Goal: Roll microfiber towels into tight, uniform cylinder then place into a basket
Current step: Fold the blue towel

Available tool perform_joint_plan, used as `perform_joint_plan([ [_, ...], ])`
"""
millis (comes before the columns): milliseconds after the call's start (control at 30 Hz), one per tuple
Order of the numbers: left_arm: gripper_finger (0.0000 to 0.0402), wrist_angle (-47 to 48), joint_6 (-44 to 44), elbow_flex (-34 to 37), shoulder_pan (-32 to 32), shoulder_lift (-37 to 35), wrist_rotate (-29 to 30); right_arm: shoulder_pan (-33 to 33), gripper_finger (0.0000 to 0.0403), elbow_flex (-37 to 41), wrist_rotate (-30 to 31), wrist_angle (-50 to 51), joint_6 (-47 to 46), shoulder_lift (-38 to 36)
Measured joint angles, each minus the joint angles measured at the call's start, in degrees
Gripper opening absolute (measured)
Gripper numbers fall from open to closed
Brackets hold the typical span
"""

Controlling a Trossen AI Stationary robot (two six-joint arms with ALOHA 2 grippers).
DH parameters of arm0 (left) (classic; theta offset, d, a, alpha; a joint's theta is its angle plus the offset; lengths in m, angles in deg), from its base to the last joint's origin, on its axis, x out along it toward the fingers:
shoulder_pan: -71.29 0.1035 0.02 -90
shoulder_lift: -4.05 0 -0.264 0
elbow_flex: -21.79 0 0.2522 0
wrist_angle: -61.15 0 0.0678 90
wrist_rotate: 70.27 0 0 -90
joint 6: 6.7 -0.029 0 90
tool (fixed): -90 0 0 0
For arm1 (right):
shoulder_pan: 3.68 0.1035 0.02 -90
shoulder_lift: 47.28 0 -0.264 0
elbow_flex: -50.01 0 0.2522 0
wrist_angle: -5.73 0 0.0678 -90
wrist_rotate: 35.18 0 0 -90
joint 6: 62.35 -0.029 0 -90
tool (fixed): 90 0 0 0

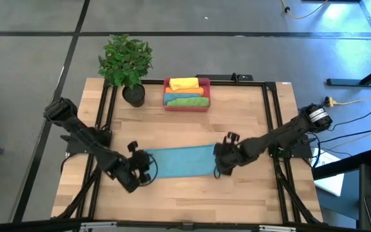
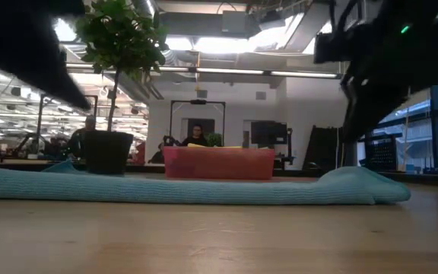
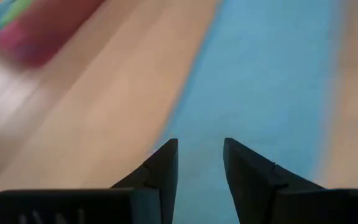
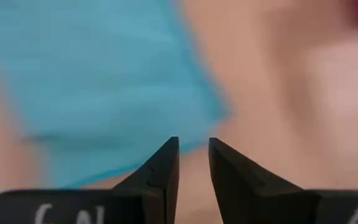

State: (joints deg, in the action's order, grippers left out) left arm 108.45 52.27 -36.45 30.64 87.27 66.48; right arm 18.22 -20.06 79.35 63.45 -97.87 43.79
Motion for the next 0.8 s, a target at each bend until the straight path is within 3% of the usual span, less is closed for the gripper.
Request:
perform_joint_plan([
  [167,0.0115,-16.27,-5.29,-0.06,-6.12,-0.02,6.36,7.48,0.0089,1.31,-5.98,-11.13,-0.16,0.0],
  [367,0.0115,-26.41,-2.39,3.05,-10.92,2.28,10.22,13.76,0.009,5.1,-1.5,-24.57,-1.99,0.0],
  [600,0.0115,-26.68,5.58,3.16,-10.86,9.74,6.34,14.33,0.0083,8.42,0.86,-24.86,-10.04,0.0],
  [800,0.0115,-26.21,11.32,3.16,-10.86,14.12,0.33,14.35,0.0037,10.45,-0.89,-27.14,-10.94,0.0],
])
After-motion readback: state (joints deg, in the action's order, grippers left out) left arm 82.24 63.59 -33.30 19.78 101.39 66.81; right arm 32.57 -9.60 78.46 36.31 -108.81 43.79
